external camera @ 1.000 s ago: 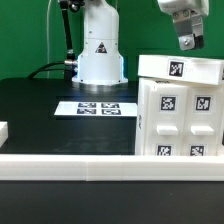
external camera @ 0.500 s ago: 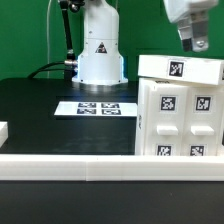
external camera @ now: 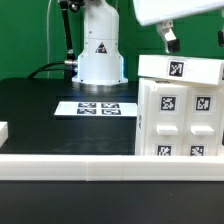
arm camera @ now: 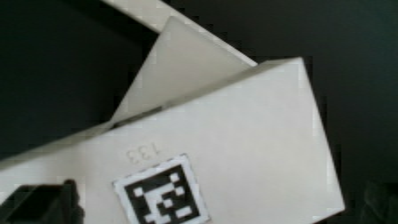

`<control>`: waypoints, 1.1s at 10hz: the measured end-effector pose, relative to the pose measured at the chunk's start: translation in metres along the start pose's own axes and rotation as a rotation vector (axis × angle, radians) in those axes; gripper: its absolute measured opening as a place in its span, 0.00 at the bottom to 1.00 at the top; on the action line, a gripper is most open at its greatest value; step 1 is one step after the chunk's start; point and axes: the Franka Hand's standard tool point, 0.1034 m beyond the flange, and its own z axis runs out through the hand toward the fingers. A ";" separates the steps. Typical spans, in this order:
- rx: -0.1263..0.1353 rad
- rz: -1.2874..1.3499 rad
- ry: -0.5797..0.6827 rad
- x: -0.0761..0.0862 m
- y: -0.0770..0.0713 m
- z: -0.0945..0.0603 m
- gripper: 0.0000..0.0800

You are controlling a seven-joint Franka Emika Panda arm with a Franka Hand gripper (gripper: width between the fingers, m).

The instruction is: Assemble cabinet

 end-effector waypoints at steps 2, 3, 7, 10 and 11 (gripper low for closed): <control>-0.009 -0.224 0.006 0.001 0.001 0.000 1.00; -0.051 -0.374 0.024 0.001 0.003 0.001 1.00; -0.120 -0.892 0.034 0.004 0.006 0.000 1.00; -0.132 -1.172 0.021 0.008 0.009 -0.001 1.00; -0.143 -1.335 0.012 0.010 0.010 -0.001 1.00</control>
Offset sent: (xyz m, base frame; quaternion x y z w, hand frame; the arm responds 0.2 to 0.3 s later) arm -0.0016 0.0007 0.0018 -0.0884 0.0209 -0.3152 0.9447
